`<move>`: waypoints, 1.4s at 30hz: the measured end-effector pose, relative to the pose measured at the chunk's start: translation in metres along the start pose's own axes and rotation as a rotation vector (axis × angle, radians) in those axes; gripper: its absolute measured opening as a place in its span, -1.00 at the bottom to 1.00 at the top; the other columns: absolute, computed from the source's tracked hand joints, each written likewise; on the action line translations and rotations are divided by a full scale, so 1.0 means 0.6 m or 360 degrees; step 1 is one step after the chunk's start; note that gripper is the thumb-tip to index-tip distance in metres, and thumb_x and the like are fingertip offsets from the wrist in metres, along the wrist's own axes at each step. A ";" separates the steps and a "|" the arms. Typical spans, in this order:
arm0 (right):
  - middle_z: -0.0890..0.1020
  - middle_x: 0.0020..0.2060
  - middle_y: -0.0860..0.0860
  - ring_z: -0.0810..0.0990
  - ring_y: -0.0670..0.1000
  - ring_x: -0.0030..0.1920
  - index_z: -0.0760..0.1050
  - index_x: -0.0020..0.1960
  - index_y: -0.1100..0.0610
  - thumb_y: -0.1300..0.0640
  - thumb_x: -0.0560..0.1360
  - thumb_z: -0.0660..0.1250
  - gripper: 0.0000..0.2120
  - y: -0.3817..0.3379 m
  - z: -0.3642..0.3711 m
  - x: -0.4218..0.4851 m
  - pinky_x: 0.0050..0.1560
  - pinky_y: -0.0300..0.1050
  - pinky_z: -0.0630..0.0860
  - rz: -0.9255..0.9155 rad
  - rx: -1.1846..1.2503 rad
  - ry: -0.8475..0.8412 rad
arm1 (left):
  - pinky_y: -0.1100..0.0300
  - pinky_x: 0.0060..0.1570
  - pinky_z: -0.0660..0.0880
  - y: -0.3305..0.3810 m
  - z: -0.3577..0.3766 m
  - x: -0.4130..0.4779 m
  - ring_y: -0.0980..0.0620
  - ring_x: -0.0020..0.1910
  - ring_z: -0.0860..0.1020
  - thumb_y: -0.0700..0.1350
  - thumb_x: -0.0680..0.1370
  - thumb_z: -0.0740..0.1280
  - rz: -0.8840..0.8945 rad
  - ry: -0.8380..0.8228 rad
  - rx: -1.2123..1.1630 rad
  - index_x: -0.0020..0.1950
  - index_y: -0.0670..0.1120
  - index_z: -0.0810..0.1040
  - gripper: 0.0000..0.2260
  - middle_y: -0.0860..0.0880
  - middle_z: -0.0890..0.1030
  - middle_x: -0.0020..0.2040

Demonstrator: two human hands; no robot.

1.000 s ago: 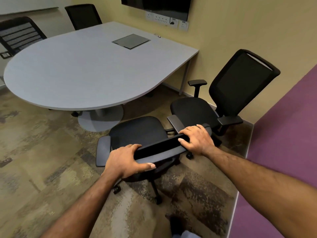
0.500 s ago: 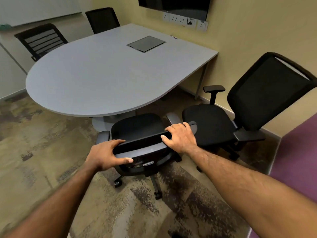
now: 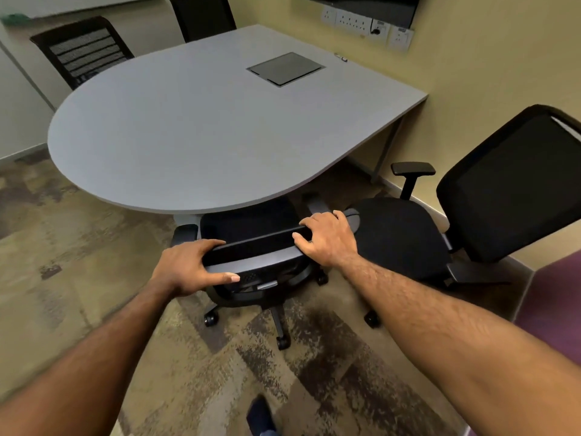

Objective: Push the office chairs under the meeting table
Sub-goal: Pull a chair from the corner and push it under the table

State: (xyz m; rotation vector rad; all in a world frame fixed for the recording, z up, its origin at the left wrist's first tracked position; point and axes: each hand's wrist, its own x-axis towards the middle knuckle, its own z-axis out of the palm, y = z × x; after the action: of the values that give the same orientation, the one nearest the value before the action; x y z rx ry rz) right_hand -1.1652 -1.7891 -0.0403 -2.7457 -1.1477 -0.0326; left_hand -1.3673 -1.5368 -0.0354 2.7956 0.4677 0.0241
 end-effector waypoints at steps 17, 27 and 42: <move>0.64 0.17 -0.06 0.54 0.00 0.24 0.57 0.29 -0.01 -0.34 0.51 0.02 -0.39 -0.042 0.010 0.159 0.46 0.12 0.22 0.0027 -0.0009 -0.0042 | 0.11 0.10 0.47 -0.107 -0.037 0.131 0.10 0.22 0.57 0.71 0.19 0.15 0.0052 0.0017 0.0019 0.44 0.20 0.43 -0.05 0.18 0.59 0.29; 0.67 0.10 -0.07 0.59 -0.01 0.15 0.60 0.26 0.02 -0.29 0.54 0.06 -0.44 -0.033 0.013 0.203 0.37 0.08 0.33 -0.0096 0.0004 0.0009 | 0.14 0.11 0.48 -0.125 -0.044 0.165 0.14 0.21 0.58 0.70 0.17 0.21 0.0017 0.0032 -0.0022 0.39 0.23 0.46 -0.08 0.21 0.61 0.26; 0.68 0.02 -0.03 0.60 0.04 0.06 0.60 0.19 0.02 -0.32 0.53 0.02 -0.43 -0.002 0.014 0.265 0.25 0.08 0.39 -0.0085 -0.0068 -0.0014 | 0.17 0.04 0.45 -0.115 -0.058 0.242 0.15 0.17 0.56 0.68 0.17 0.23 0.0017 -0.0052 -0.0127 0.37 0.20 0.48 -0.09 0.21 0.61 0.23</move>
State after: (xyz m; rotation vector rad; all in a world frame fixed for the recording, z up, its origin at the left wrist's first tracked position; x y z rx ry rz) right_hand -1.0543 -1.6749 -0.0351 -2.7541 -1.2364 -0.0519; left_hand -1.2537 -1.4178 -0.0280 2.7157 0.4345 -0.0009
